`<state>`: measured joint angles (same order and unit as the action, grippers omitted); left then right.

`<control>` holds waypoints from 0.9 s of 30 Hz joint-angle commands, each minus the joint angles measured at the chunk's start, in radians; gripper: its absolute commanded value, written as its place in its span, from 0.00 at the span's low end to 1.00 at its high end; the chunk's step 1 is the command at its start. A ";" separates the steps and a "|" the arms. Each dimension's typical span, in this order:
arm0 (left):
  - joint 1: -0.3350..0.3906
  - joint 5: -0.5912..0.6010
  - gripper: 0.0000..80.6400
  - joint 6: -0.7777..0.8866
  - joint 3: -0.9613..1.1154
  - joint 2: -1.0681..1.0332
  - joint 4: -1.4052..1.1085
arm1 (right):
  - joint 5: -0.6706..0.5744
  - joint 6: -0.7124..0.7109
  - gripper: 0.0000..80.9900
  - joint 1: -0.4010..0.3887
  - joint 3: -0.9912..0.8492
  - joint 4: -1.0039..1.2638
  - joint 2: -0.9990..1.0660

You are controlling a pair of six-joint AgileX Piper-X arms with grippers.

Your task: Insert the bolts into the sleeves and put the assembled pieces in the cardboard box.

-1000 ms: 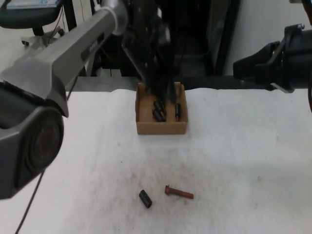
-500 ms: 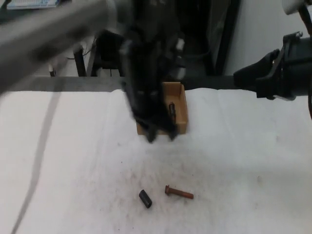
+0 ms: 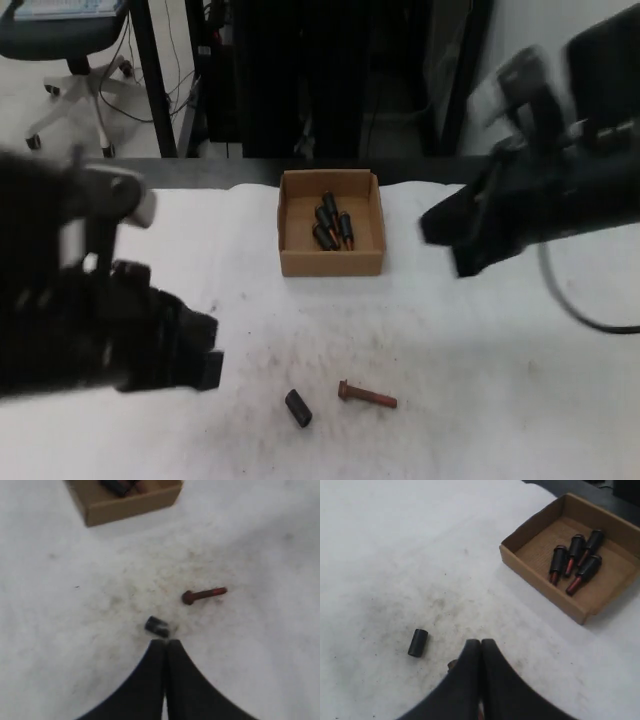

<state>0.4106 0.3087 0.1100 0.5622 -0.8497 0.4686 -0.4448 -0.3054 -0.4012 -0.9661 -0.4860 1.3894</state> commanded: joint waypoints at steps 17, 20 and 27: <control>-0.024 -0.068 0.00 -0.040 -0.058 0.041 -0.062 | 0.235 -0.427 0.45 -0.092 -0.195 -0.159 0.367; -0.046 -0.068 0.00 -0.066 -0.058 0.041 -0.062 | 0.288 -0.507 0.45 -0.115 -0.201 -0.202 0.400; -0.085 -0.068 0.00 -0.088 -0.058 0.041 -0.062 | 0.290 -0.519 0.45 -0.160 -0.205 -0.285 0.420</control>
<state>0.3297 0.2499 0.0336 0.5022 -0.8108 0.4189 -0.1537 -0.8099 -0.5553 -1.1627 -0.7574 1.8129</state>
